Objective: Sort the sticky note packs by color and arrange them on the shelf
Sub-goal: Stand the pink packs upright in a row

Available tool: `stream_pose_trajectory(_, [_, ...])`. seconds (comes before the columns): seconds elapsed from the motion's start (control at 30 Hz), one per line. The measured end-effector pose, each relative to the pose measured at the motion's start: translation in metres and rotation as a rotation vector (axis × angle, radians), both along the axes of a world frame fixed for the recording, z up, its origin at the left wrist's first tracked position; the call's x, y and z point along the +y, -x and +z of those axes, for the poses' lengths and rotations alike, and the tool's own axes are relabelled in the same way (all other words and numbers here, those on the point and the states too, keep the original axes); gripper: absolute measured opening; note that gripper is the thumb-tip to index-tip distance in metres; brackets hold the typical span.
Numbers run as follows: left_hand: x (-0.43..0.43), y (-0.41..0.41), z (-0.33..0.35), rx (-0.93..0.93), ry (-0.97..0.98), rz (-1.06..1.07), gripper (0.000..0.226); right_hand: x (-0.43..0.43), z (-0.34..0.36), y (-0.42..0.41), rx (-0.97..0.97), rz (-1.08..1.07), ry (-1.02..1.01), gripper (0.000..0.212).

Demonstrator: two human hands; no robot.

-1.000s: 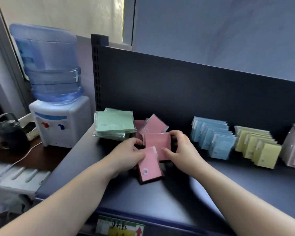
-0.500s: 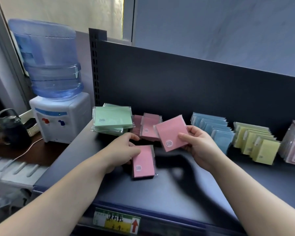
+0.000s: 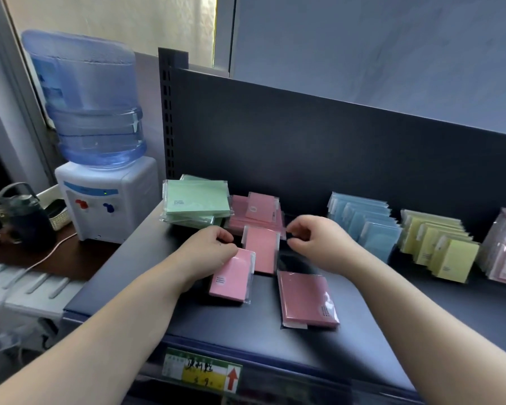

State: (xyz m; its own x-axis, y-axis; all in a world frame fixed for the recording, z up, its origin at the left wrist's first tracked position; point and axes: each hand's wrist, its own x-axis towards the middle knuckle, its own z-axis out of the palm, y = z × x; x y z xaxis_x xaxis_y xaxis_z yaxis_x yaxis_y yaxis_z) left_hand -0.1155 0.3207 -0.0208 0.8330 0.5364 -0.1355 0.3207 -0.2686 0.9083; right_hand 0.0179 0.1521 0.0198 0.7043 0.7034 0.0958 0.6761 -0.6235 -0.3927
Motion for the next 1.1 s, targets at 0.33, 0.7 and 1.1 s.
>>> stream_pose_trajectory(0.33, [0.001, 0.003, -0.003, -0.143, 0.218, 0.022, 0.022, 0.028, -0.017, 0.024, -0.055, 0.222, 0.239, 0.015])
stream_pose_trajectory(0.7, [-0.003, 0.002, 0.000, 0.006, -0.362, -0.078, 0.051, 0.053, -0.025, -0.019, -0.144, 0.088, 0.138, 0.063])
stream_pose_trajectory(1.1, [0.002, 0.004, -0.002, 0.047, -0.426, -0.361, 0.096, 0.014, -0.022, 0.010, -0.417, 0.237, -0.135, 0.037])
